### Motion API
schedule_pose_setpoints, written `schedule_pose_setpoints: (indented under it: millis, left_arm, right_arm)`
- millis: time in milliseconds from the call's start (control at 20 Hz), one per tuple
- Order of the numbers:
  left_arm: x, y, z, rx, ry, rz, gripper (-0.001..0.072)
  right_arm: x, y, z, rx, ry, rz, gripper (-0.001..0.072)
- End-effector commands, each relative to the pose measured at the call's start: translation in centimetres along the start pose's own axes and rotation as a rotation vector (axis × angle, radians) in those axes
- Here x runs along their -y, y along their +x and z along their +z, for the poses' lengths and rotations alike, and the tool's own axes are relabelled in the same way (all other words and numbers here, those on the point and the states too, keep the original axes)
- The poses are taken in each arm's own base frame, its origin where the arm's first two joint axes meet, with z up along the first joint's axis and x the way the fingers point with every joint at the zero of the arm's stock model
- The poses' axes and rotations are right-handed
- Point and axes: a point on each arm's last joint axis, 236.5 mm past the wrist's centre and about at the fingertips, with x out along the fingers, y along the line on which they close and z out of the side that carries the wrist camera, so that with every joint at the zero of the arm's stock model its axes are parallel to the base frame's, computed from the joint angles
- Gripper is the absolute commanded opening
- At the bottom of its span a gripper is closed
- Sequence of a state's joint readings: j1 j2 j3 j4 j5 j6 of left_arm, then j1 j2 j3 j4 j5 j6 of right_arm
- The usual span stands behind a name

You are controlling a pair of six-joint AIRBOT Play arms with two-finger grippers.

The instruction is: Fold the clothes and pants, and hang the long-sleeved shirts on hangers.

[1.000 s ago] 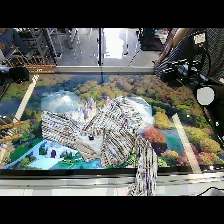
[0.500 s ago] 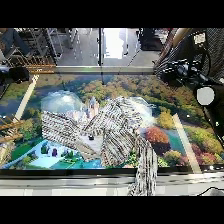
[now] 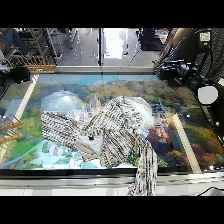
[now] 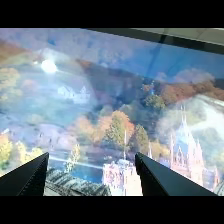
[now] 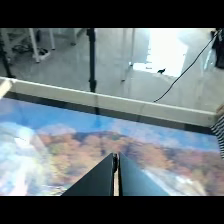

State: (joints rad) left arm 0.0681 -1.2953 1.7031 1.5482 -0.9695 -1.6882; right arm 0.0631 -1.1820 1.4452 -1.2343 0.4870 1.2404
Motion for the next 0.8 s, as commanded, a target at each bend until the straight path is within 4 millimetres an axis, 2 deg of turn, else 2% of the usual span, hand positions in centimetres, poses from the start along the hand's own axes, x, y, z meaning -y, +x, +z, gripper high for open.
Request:
schedule_pose_setpoints:
  millis: [0,100,200,250,300,350,450,650,700,750]
  left_arm:
    - [1.5,-0.1,-2.0,-0.083,-0.043,-0.06,0.0585]
    - [1.9,-0.1,-2.2,-0.093,-0.05,-0.078,0.0586]
    - [1.8,-0.3,-4.5,-0.193,-0.024,-0.074,0.0586]
    - [1.9,-0.5,-6.4,-0.269,0.018,-0.086,0.0585]
    - [2.1,-0.6,-8.5,-0.358,0.091,-0.111,0.0585]
    - [2.7,-0.8,-10.7,-0.443,0.15,-0.155,0.0585]
    - [4.7,-1.0,-14.8,-0.572,0.14,-0.283,0.0586]
    - [10.4,-1.5,-24.3,-0.785,0.049,-0.594,0.0584]
    - [10.8,-1.4,-26.6,-0.828,0.024,-0.621,0.0582]
    - [10.7,-1.1,-29.1,-0.87,0.008,-0.618,0.055]
  right_arm:
    - [-1.2,-0.1,-0.1,-0.008,0.111,0.049,0.0054]
    - [-1.8,-0.2,-0.1,-0.012,0.146,0.072,0.0055]
    - [-3.1,-0.6,-1.9,-0.101,0.161,0.121,0.0058]
    - [-4.0,-0.9,-3.2,-0.159,0.17,0.152,0.0123]
    - [-4.8,-1.4,-4.9,-0.235,0.17,0.185,0.0311]
    - [-5.8,-2.1,-6.9,-0.324,0.166,0.221,0.0468]
    - [-8.2,-4.6,-11.8,-0.553,0.154,0.33,0.048]
    - [-15.3,-10.3,-20.7,-0.89,0.256,0.618,0.0496]
    - [-17.1,-11.1,-22.7,-0.941,0.293,0.664,0.0496]
    - [-19.0,-11.8,-24.7,-0.98,0.315,0.691,0.0496]
